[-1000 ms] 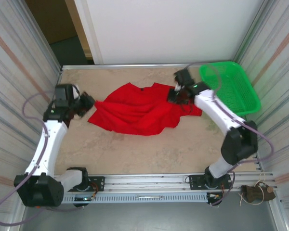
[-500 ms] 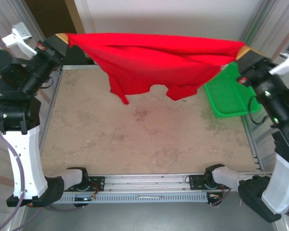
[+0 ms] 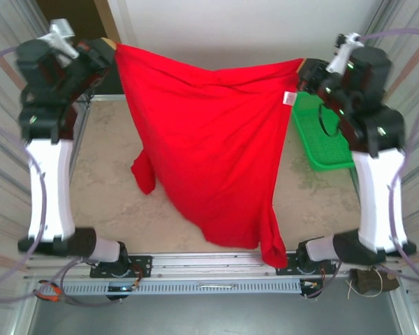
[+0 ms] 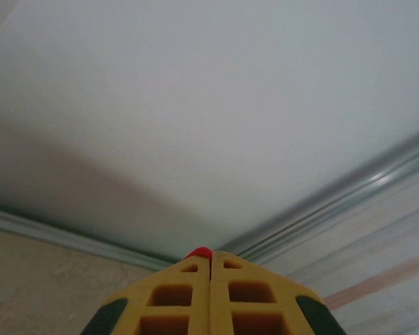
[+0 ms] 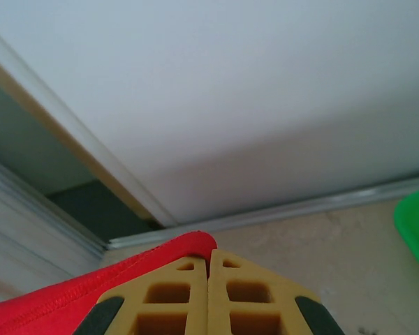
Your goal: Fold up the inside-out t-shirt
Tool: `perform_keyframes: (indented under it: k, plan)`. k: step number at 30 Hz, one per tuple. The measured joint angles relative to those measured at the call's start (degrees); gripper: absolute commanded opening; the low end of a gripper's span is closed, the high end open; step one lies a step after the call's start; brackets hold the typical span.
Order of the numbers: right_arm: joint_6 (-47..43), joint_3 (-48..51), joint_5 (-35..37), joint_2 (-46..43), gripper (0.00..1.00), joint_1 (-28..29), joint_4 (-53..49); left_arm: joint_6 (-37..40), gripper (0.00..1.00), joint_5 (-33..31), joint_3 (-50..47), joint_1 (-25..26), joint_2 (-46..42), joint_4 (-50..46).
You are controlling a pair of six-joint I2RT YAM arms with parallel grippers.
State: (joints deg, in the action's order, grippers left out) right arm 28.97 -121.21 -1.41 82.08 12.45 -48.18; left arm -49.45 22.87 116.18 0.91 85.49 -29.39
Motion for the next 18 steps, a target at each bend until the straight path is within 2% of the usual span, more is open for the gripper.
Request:
perform_keyframes:
  k: [2, 4, 6, 9, 11, 13, 16, 18]
  plan:
    - [0.09, -0.13, -1.95, 5.86, 0.0, -2.25, 1.25, 0.63, 0.0, 0.09, 2.73, -0.35, 8.26, -0.46]
    - [0.37, -2.32, -4.09, 11.85, 0.0, -4.15, 1.49, 1.03, 0.0, 0.7, 9.62, -0.92, 17.73, -2.38]
    - [0.83, -7.39, -6.36, 18.05, 0.0, -5.66, 1.44, 1.16, 0.0, 1.64, 20.37, -1.44, 27.69, -5.14]
    - [2.34, -17.7, -8.79, 24.81, 0.0, -7.06, 0.68, 0.04, 0.0, 2.91, 35.52, -2.19, 37.81, -7.89]
    - [4.0, -25.44, -10.78, 27.23, 0.0, -8.11, 0.13, -2.25, 0.0, 3.96, 38.23, -2.95, 38.45, -7.37]
    - [5.95, -29.64, -12.74, 26.86, 0.0, -9.57, 0.66, -4.35, 0.0, 4.98, 36.39, -3.89, 35.56, -4.55]
    - [7.89, -28.94, -14.91, 22.38, 0.0, -11.76, 2.8, -5.92, 0.0, 6.27, 29.7, -5.01, 28.09, -0.72]
    - [8.15, -23.37, -15.41, 17.22, 0.0, -12.17, 4.66, -5.9, 0.0, 7.41, 25.83, -5.09, 22.8, 0.55]
